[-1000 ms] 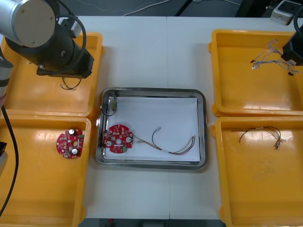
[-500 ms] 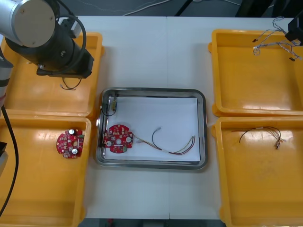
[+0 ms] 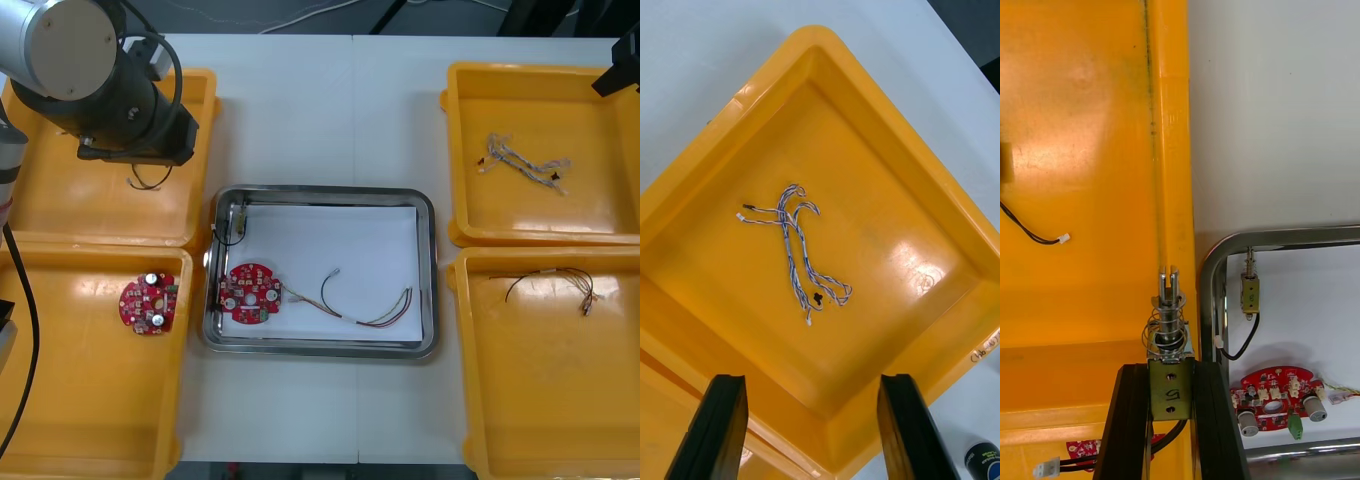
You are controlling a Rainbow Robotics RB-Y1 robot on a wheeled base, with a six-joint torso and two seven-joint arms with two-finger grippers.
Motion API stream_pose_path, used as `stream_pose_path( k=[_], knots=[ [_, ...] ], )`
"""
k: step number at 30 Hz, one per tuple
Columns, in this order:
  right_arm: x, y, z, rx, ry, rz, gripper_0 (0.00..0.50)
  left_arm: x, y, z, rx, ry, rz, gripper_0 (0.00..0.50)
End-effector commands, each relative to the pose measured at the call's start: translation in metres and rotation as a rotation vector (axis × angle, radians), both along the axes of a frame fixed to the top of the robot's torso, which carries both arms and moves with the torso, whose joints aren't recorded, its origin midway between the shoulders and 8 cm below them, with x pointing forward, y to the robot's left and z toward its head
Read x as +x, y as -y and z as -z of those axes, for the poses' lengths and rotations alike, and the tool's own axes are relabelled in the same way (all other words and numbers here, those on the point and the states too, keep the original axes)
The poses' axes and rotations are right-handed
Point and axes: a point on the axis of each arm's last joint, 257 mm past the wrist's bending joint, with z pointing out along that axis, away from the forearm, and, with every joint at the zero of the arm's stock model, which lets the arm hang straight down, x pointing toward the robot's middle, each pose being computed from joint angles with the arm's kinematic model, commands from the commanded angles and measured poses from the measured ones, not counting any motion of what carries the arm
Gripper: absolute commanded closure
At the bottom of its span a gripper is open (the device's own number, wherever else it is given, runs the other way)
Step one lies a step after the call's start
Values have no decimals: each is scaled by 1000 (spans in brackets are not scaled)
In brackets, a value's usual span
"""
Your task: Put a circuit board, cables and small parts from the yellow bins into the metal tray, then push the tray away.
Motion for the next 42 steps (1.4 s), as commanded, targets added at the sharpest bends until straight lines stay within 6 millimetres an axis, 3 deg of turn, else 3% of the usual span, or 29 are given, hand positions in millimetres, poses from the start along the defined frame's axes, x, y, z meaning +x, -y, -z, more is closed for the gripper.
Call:
stream_pose_path(
  k=[1,9,15,27,42],
  knots=[
    [-1,9,-41,10,81,25,0,-1,-13,-13,6,32,-21,500],
    [-8,15,-7,20,13,33,0,-1,-13,-13,8,34,-20,500],
    [-21,22,46,6,-95,37,0,-1,-14,-13,8,34,-25,500],
    [13,5,94,87,-104,-2,0,-1,-14,-12,9,33,-26,500],
    [37,0,128,82,-86,-11,0,-1,-15,-11,11,32,-26,500]
  ],
)
